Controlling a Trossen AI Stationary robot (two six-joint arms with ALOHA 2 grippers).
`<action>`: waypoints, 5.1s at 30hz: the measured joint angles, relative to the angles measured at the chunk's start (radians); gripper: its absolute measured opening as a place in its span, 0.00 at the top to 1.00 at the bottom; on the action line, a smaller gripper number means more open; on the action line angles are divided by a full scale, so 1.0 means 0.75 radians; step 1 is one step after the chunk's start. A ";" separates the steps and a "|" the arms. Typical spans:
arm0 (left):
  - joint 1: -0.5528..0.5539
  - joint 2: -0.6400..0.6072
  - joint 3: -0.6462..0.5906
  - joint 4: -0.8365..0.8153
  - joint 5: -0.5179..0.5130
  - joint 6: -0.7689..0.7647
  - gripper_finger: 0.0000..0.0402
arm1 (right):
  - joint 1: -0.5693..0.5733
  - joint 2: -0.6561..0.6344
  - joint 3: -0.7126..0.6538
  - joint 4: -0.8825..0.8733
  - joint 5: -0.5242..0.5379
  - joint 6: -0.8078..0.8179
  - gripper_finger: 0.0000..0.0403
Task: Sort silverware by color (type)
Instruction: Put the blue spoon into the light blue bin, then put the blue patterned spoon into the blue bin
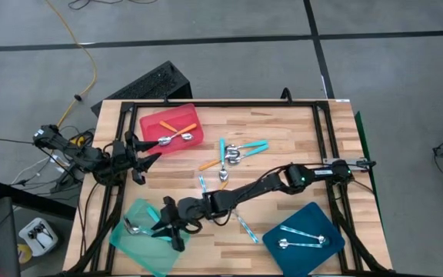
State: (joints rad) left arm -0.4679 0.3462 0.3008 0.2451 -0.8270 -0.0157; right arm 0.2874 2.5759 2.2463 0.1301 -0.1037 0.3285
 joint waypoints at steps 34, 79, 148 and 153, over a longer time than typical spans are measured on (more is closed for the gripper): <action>0.000 -0.001 0.000 0.022 -0.071 -0.045 0.53 | 0.019 0.036 0.088 -0.503 0.161 0.495 0.74; 0.000 -0.001 0.000 0.020 -0.110 -0.038 0.53 | -0.014 0.043 0.090 -0.477 -0.078 0.259 0.74; 0.000 0.001 0.001 -0.025 -0.128 -0.045 0.53 | -0.071 0.133 0.148 -0.425 -0.245 -0.229 0.69; 0.000 0.001 0.001 -0.025 -0.128 -0.045 0.53 | -0.071 0.134 0.147 -0.416 -0.245 -0.228 0.69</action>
State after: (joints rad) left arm -0.4679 0.3466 0.3012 0.2260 -0.9234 -0.0498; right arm 0.2344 2.6762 2.3564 -0.1816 -0.2874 0.1574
